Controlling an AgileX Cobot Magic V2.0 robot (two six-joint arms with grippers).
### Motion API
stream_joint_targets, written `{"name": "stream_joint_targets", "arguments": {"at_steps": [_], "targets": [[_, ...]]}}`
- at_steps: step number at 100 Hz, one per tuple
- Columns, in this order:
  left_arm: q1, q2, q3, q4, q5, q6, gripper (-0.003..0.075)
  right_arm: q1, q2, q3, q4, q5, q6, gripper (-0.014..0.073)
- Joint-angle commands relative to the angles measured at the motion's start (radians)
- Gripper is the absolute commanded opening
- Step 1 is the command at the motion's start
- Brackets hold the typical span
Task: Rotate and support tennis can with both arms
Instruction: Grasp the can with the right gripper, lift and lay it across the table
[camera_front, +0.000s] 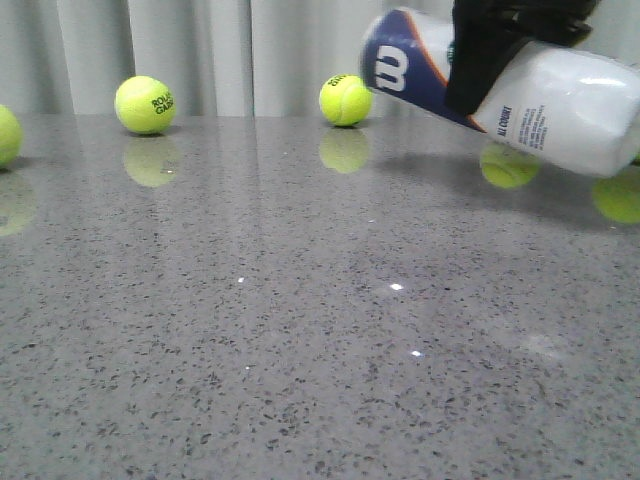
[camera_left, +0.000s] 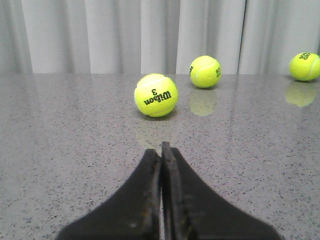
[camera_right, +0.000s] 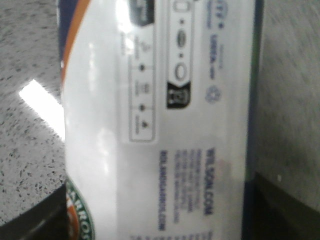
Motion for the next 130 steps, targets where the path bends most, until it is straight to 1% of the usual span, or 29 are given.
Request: {"name": "stream_joint_targets", "arguments": {"at_steps": [1,3,6,8,13,19,24,28,38,62,68,71,74,75,76,79,82,84,86,89,97,130], "targets": [[0.001,-0.028,0.044,-0.007,-0.078,-0.004,-0.0018,0.048,-0.042,-0.037,0.016,-0.049,-0.250,0.0289],[0.001,-0.028,0.044,-0.007,-0.078,-0.004,-0.0018,0.066,-0.040,-0.037,0.016,-0.049,-0.326,0.0289],[0.001,-0.028,0.044,-0.007,-0.078,-0.004,-0.0019,0.078,-0.036,-0.037,0.016,-0.048,-0.381,0.0289],[0.001,-0.028,0.044,-0.007,-0.078,-0.004,-0.0019,0.095,-0.034,-0.037,0.016,-0.047,-0.450,0.0289],[0.001,-0.028,0.044,-0.007,-0.078,-0.004,-0.0019,0.120,-0.023,-0.037,0.016,-0.045,-0.564,0.0289],[0.001,-0.028,0.044,-0.007,-0.078,-0.004,-0.0019,0.145,-0.008,-0.037,0.016,-0.036,-0.676,0.0289],[0.001,-0.028,0.044,-0.007,-0.078,-0.004,-0.0018,0.167,0.004,-0.037,0.016,-0.032,-0.740,0.0289],[0.001,-0.028,0.044,-0.007,-0.078,-0.004,-0.0018,0.178,0.016,-0.037,0.016,-0.029,-0.765,0.0289],[0.001,-0.028,0.044,-0.007,-0.078,-0.004,-0.0019,0.196,0.044,-0.037,0.016,-0.024,-0.773,0.0289],[0.001,-0.028,0.044,-0.007,-0.078,-0.004,-0.0018,0.196,0.076,-0.037,0.017,0.000,-0.772,0.0289],[0.001,-0.028,0.044,-0.007,-0.078,-0.004,-0.0018,0.196,0.076,-0.037,0.017,0.001,-0.772,0.0304],[0.001,-0.028,0.044,-0.007,-0.078,-0.004,-0.0018,0.196,0.076,-0.037,0.017,0.002,-0.771,0.0337],[0.001,-0.028,0.044,-0.007,-0.078,-0.004,-0.0018,0.196,0.076,-0.037,0.017,0.005,-0.768,0.0390],[0.001,-0.028,0.044,-0.007,-0.078,-0.004,-0.0018,0.196,0.076,-0.037,0.017,0.006,-0.766,0.0390],[0.001,-0.028,0.044,-0.007,-0.078,-0.004,-0.0018,0.196,0.076,-0.037,0.017,0.008,-0.764,0.0428],[0.001,-0.028,0.044,-0.007,-0.078,-0.004,-0.0018,0.196,0.076,-0.037,0.017,0.013,-0.763,0.0470],[0.001,-0.028,0.044,-0.007,-0.078,-0.004,-0.0018,0.196,0.076,-0.037,0.017,0.019,-0.763,0.0542],[0.001,-0.028,0.044,-0.007,-0.078,-0.004,-0.0018,0.196,0.076,-0.037,0.017,0.021,-0.763,0.0571],[0.001,-0.028,0.044,-0.007,-0.078,-0.004,-0.0018,0.196,0.076,-0.037,0.017,0.024,-0.763,0.0624],[0.001,-0.028,0.044,-0.007,-0.078,-0.004,-0.0018,0.196,0.076,-0.037,0.017,0.026,-0.763,0.0671],[0.001,-0.028,0.044,-0.007,-0.078,-0.004,-0.0019,0.196,0.076,-0.037,0.017,0.027,-0.763,0.0642],[0.001,-0.028,0.044,-0.007,-0.078,-0.004,-0.0018,0.196,0.067,-0.045,0.016,0.030,-0.763,0.0644]]}}
